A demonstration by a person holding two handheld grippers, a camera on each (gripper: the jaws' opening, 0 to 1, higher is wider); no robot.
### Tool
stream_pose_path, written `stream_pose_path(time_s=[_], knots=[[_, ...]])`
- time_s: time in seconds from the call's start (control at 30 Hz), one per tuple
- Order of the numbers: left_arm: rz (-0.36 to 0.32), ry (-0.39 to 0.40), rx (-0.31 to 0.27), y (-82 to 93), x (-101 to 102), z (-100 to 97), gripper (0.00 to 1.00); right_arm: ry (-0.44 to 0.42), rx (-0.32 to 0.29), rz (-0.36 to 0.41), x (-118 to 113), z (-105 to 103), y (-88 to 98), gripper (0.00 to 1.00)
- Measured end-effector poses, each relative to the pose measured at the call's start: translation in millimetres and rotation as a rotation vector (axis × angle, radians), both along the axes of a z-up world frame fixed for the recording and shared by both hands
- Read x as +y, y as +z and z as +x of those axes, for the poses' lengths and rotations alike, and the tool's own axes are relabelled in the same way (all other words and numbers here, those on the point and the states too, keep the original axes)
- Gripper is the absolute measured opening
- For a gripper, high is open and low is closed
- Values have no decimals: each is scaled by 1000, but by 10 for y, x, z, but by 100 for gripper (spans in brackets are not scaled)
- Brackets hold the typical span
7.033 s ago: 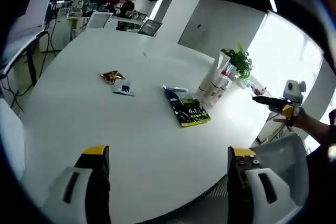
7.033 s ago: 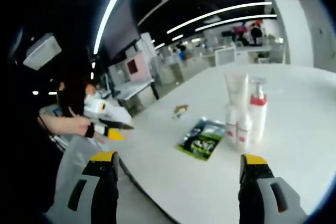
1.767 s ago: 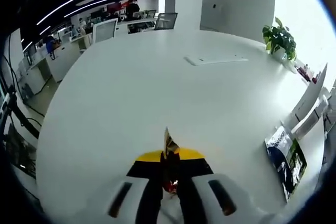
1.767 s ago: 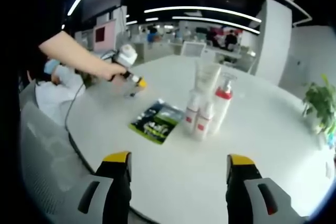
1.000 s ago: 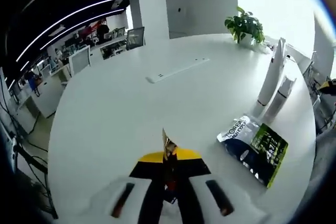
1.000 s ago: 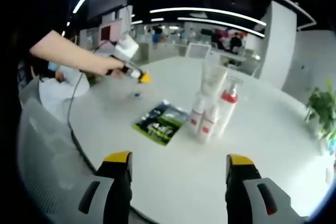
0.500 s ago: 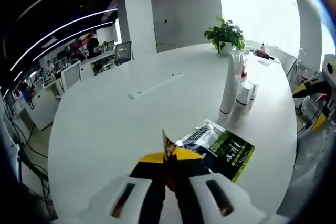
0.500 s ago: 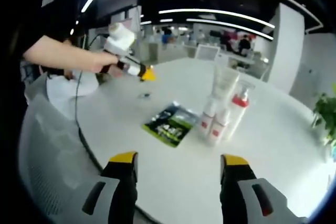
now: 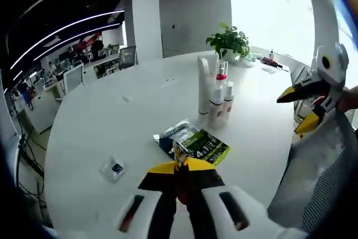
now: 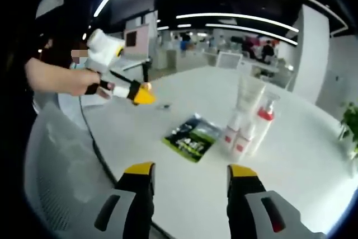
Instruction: Arrange the skincare products in the storage area until every visible bottle or jar stands upright without overlapping.
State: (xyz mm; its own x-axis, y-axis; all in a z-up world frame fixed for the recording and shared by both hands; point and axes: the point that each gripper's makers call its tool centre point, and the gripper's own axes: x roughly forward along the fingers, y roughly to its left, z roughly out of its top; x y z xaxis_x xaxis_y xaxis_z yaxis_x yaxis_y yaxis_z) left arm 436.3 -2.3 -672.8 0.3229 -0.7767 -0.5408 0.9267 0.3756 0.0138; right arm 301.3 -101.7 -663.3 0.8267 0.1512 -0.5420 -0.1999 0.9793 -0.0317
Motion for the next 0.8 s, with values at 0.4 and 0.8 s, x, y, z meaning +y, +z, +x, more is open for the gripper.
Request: stream_pose_path(time_s=[0.4, 0.8], knots=[[11, -41, -54, 166, 26, -275, 1, 25, -128, 315, 376, 330, 430, 34], [-7, -113, -141, 553, -131, -547, 1, 199, -193, 493, 902, 460, 975, 14]])
